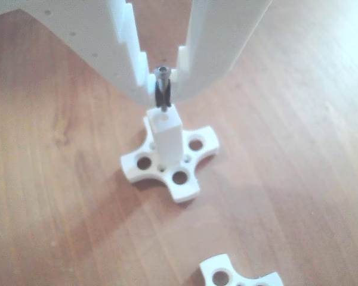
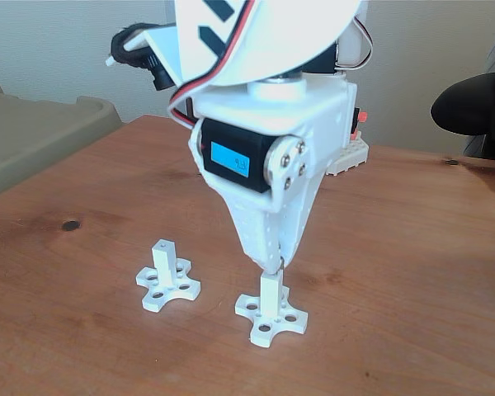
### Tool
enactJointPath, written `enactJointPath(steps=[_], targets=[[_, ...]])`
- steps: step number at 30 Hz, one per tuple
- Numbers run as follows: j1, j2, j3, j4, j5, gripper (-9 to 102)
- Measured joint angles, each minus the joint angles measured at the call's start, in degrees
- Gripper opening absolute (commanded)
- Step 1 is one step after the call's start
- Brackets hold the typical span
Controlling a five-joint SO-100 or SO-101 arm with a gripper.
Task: Grab the screw and set it in the hole.
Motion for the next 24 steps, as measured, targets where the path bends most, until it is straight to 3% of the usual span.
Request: enactJointPath(steps=[24], targets=[[0.88, 0.00, 0.35, 0.00, 0.00, -4]])
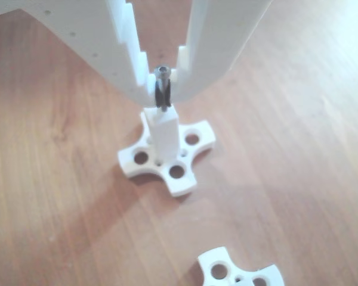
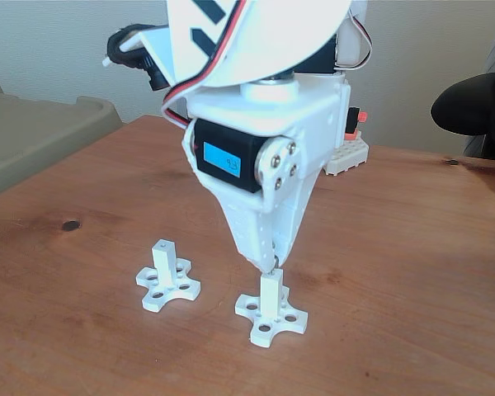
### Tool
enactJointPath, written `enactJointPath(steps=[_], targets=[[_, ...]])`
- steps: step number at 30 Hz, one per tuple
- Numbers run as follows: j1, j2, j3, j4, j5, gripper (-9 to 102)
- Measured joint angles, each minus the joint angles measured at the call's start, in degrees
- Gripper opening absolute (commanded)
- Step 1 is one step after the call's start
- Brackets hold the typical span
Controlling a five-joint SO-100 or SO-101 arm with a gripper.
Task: Grab the screw and set it in the hole.
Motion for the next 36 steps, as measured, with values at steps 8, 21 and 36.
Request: enactJointPath(steps=[8, 21, 36], targets=[[0.00, 0.00, 0.18, -0.09, 0.00, -4], [0.00, 0.00, 0.18, -0.88, 0.00, -4], [-0.44, 0.00, 0.18, -0.88, 0.00, -4]])
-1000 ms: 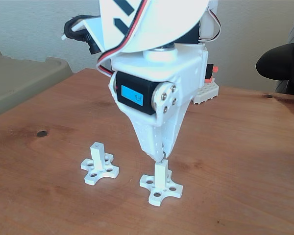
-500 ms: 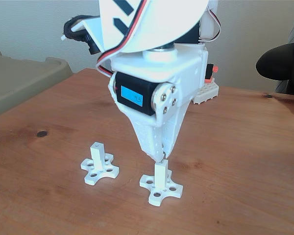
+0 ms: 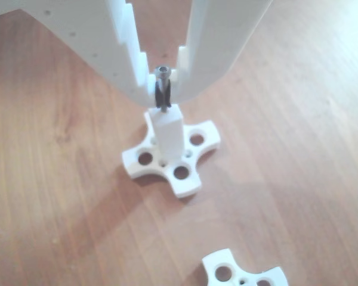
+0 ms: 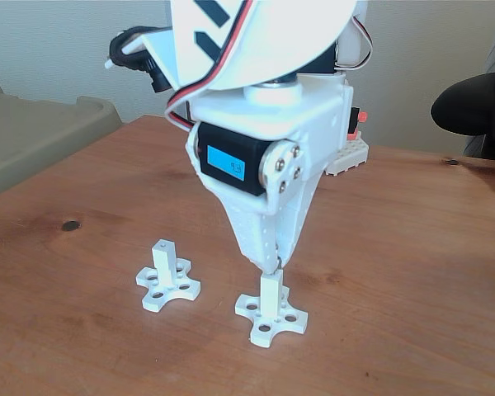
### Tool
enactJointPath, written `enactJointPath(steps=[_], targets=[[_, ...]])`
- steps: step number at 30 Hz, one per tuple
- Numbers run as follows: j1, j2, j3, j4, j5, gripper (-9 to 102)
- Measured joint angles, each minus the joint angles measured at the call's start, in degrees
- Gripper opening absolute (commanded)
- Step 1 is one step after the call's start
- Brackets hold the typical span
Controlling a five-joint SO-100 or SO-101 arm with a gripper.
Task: Grab the screw and set it in the hole.
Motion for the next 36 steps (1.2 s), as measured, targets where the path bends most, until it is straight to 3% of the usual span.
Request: enactJointPath(steps=[36], targets=[[0.00, -1.14, 0.00, -0.18, 0.00, -3]])
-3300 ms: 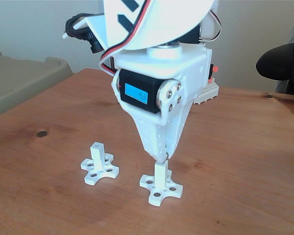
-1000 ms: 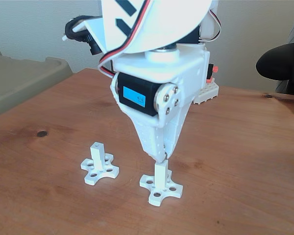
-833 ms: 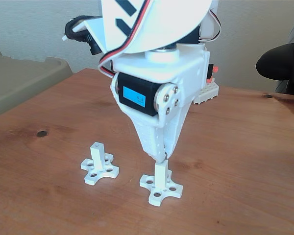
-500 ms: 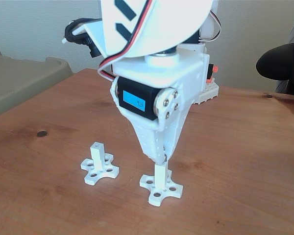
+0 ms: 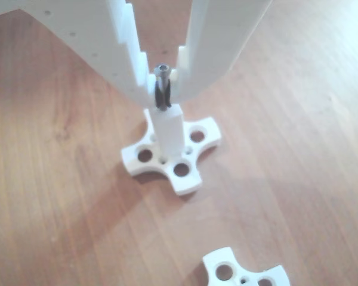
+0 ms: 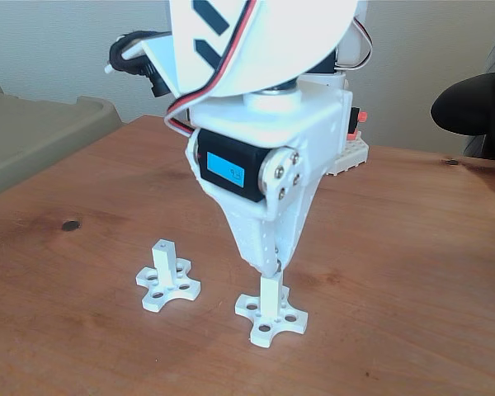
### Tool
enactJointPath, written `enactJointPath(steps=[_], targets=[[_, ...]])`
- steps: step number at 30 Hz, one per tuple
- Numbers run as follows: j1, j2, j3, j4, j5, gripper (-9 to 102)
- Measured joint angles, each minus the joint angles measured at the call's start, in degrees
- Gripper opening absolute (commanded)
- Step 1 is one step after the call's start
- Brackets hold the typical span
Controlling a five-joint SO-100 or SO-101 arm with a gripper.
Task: Grab the screw and set it in the hole.
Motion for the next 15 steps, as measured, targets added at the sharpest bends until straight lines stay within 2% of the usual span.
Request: enactJointPath(steps=[15], targets=[[0.00, 0.00, -0.09, 1.49, 0.00, -1]])
